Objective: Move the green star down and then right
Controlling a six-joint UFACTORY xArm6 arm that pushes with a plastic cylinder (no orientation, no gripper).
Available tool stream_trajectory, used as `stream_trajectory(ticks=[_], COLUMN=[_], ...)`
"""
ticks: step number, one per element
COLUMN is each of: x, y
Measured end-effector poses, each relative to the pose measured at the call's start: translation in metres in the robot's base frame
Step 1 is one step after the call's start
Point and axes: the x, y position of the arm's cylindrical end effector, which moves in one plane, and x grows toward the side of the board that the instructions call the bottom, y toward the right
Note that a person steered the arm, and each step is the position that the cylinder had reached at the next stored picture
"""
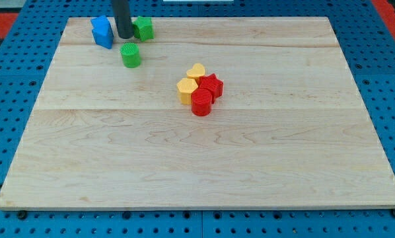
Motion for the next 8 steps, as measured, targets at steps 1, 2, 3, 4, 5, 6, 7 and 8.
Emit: stream_trajectory(ticks=[1, 2, 3, 4, 5, 6, 7, 8], x=[-0.031, -0.043, -0.014, 0.002, 0.026, 0.032, 0.028, 0.028], y=[-0.016, 0.008, 0.061, 0.062, 0.100, 0.138, 0.183, 0.183])
